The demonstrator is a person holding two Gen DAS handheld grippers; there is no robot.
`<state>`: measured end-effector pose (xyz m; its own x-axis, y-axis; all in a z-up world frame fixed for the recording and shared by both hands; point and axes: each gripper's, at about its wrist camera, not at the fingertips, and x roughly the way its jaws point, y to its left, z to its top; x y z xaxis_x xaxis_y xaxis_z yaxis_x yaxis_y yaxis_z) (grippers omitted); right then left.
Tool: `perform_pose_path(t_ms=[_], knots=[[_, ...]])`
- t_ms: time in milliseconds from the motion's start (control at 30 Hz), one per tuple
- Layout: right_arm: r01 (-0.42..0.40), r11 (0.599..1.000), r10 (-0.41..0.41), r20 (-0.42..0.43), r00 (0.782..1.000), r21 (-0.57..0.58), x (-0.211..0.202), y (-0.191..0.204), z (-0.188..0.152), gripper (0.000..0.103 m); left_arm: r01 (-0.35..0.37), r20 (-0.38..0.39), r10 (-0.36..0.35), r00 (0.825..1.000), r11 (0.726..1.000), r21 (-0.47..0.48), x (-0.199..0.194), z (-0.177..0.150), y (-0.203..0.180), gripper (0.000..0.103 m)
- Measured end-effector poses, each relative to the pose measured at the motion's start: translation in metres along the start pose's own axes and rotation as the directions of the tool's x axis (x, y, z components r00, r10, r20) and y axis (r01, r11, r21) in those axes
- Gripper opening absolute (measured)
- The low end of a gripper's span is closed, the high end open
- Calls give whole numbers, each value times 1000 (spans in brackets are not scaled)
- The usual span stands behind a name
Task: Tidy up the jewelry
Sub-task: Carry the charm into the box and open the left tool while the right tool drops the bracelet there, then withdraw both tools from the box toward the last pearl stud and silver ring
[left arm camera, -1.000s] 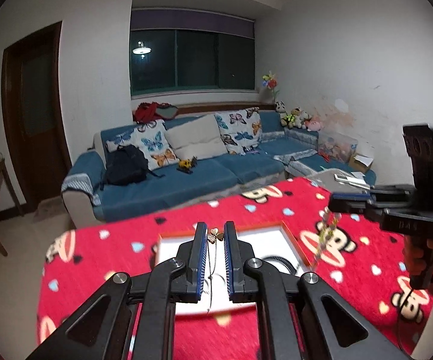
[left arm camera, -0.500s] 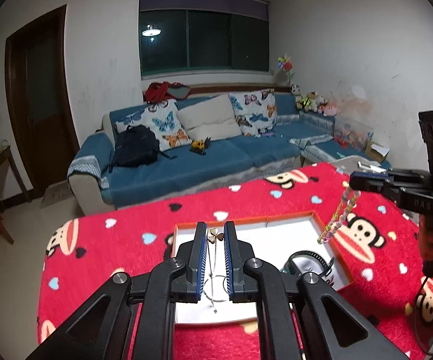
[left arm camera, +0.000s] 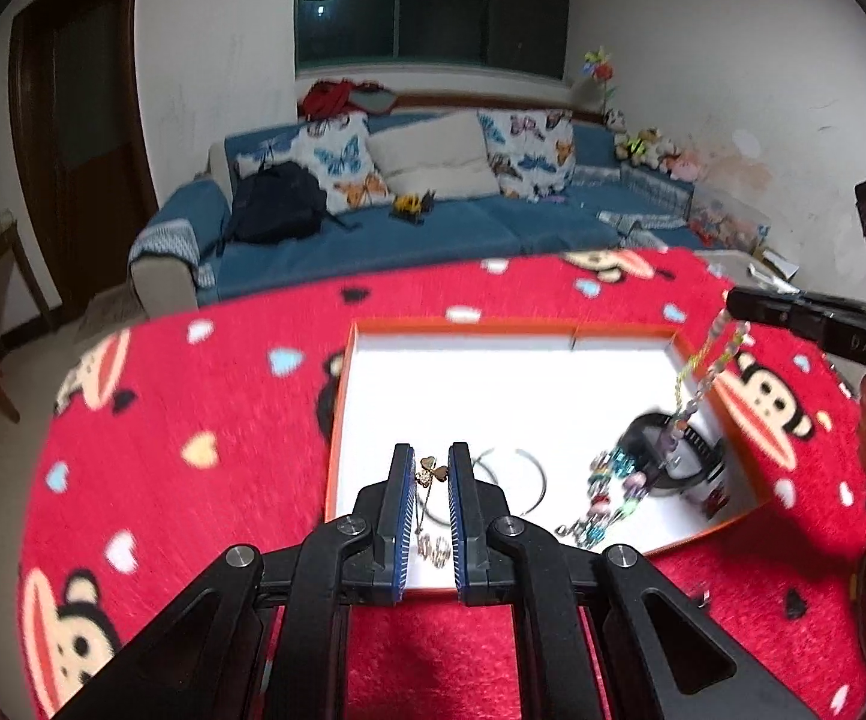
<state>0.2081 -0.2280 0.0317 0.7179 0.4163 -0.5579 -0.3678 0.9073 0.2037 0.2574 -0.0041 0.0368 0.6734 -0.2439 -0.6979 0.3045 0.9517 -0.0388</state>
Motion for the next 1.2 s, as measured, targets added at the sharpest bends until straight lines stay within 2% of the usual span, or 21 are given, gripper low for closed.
perform_pose_path(t_ms=[333, 833, 900, 933, 967, 1033, 1200], knots=[[37, 999, -33, -122, 992, 31, 38, -14, -16, 14, -4, -118, 4, 993, 1000, 1, 55, -28, -1, 11], [66, 998, -61, -209, 976, 18, 55, -16, -29, 14, 0, -154, -3, 988, 1000, -21, 67, -30, 6, 13], [68, 998, -65, -206, 976, 9, 53, -15, -29, 15, 2, -157, -5, 988, 1000, -21, 67, -30, 6, 16], [72, 997, -71, -203, 977, -1, 51, -14, -28, 18, 5, -156, -8, 988, 1000, -24, 66, -30, 5, 21], [77, 997, -78, -199, 977, -9, 51, -13, -27, 23, 7, -153, -11, 988, 1000, -27, 65, -30, 5, 31], [82, 996, -85, -187, 979, -26, 47, -10, -25, 31, -3, -145, 0, 989, 1000, -24, 63, -30, 4, 42], [80, 996, -84, -168, 982, -34, 35, -6, -24, 33, -19, -139, 18, 990, 1000, -4, 60, -32, -1, 42]])
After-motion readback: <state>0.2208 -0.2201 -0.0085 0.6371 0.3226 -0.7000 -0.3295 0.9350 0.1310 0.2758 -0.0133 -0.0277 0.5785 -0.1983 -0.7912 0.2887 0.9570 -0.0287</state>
